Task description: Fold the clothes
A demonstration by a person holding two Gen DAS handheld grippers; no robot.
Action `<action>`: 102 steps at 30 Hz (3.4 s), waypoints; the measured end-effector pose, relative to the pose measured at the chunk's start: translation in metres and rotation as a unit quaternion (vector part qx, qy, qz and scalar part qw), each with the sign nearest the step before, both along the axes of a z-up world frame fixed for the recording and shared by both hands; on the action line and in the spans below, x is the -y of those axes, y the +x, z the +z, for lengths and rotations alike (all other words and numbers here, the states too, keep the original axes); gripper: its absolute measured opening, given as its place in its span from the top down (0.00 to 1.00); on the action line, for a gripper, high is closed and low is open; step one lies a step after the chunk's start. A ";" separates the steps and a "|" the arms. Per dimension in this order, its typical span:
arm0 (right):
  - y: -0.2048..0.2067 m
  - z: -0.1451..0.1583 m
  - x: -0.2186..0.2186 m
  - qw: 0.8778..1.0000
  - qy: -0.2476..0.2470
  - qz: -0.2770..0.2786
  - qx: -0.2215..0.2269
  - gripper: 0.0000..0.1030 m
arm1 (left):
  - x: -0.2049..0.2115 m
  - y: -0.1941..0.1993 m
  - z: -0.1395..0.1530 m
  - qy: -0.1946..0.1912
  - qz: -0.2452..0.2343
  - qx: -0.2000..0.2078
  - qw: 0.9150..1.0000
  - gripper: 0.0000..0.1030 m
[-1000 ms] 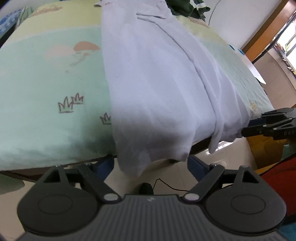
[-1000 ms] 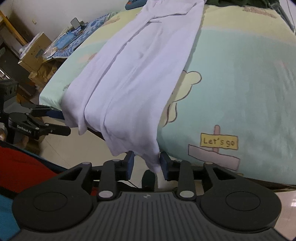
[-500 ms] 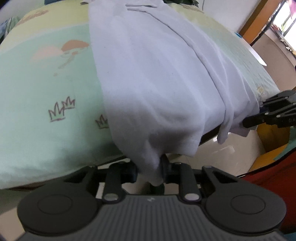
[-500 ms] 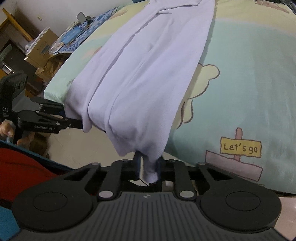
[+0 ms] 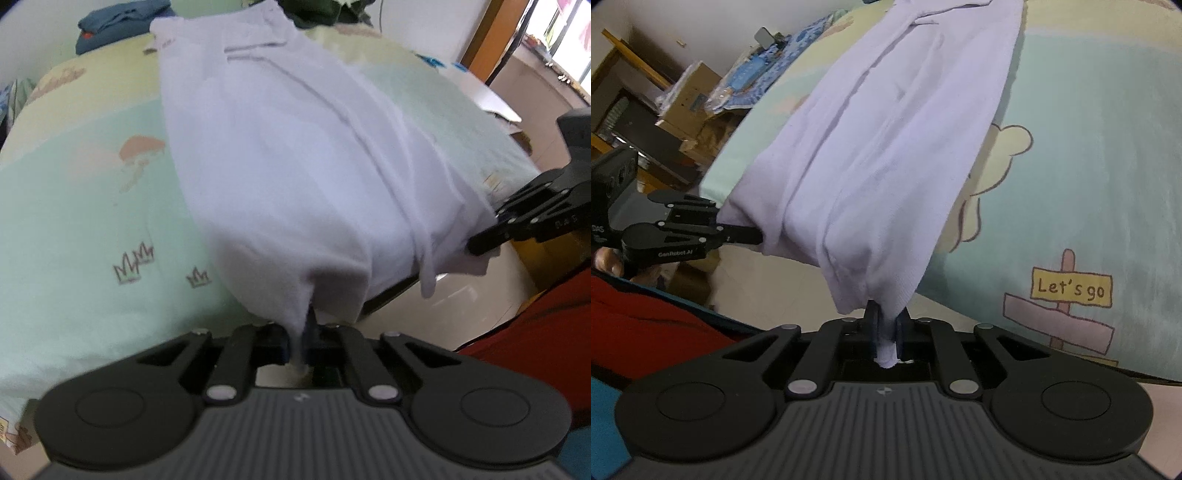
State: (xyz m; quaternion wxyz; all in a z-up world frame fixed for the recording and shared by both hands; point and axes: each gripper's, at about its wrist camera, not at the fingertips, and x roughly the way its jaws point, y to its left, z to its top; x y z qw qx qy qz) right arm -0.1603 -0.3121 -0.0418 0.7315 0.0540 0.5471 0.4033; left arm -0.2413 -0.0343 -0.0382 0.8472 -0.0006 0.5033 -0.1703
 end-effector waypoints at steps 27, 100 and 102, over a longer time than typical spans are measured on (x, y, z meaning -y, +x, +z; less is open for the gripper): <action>0.109 0.030 0.040 0.949 0.234 -0.198 -0.070 0.91 | -0.078 0.132 0.050 -0.129 0.062 0.042 0.989 1.00; 0.172 0.062 -0.052 0.973 -0.013 -0.122 0.197 0.70 | -0.104 0.211 0.034 -0.084 0.063 0.083 0.991 0.41; 0.160 0.059 -0.075 0.972 -0.043 -0.057 0.225 0.70 | -0.090 0.210 0.032 -0.078 0.027 0.082 0.993 0.45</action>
